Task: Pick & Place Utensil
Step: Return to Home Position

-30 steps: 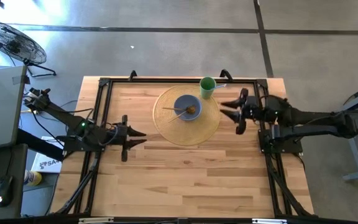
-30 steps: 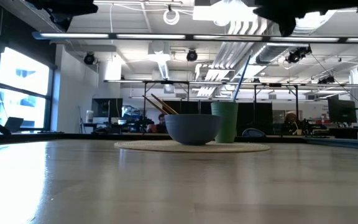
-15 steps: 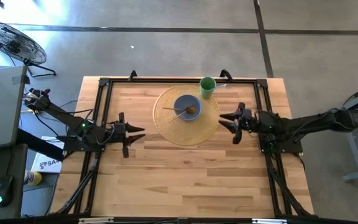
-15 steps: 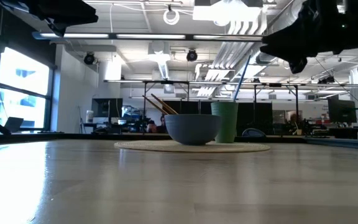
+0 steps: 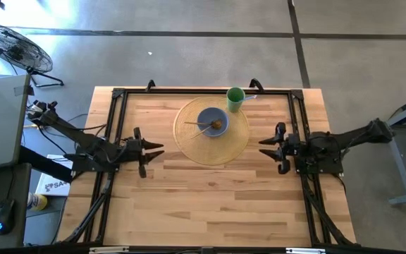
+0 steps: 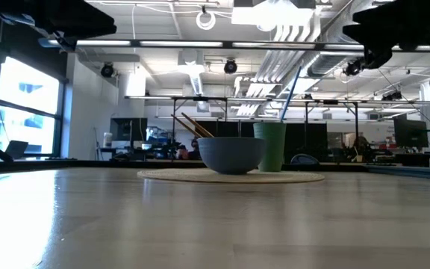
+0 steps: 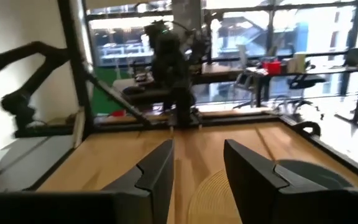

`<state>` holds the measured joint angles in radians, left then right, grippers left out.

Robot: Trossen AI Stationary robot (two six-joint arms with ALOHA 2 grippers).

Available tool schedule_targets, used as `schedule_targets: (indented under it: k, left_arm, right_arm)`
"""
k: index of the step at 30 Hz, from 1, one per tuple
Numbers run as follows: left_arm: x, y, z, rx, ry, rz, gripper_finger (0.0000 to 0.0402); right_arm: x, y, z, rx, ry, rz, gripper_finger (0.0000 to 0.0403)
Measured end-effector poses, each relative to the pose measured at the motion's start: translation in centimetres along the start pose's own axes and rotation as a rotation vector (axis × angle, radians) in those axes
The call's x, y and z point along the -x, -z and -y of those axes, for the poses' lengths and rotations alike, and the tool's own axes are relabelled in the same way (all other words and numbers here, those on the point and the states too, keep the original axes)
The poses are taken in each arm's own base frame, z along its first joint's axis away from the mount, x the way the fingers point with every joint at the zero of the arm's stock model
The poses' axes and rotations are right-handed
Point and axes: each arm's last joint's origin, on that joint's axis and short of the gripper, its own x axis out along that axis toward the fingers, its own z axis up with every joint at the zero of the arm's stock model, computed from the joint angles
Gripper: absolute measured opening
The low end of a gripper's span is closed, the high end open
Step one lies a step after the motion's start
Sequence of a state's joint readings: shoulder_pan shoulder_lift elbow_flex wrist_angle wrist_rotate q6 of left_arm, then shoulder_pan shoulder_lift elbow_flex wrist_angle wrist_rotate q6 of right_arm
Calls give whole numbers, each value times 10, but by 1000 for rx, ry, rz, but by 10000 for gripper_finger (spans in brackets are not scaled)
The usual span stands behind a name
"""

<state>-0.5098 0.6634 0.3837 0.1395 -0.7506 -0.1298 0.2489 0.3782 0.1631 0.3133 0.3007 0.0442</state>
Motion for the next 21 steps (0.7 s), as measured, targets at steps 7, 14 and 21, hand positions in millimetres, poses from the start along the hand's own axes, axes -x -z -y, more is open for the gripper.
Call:
schedule_targets:
  k: [7, 14, 21]
  left_arm:
    - [4, 6, -15, 39, 55, 101, 96]
    - [2, 18, -30, 40, 15, 101, 96]
    - [16, 16, -41, 57, 44, 131, 96]
  right_arm:
    - [18, 0, 8, 9, -4, 28, 134]
    - [27, 12, 10, 45, -70, 56, 134]
    - [29, 29, 12, 37, -49, 48, 134]
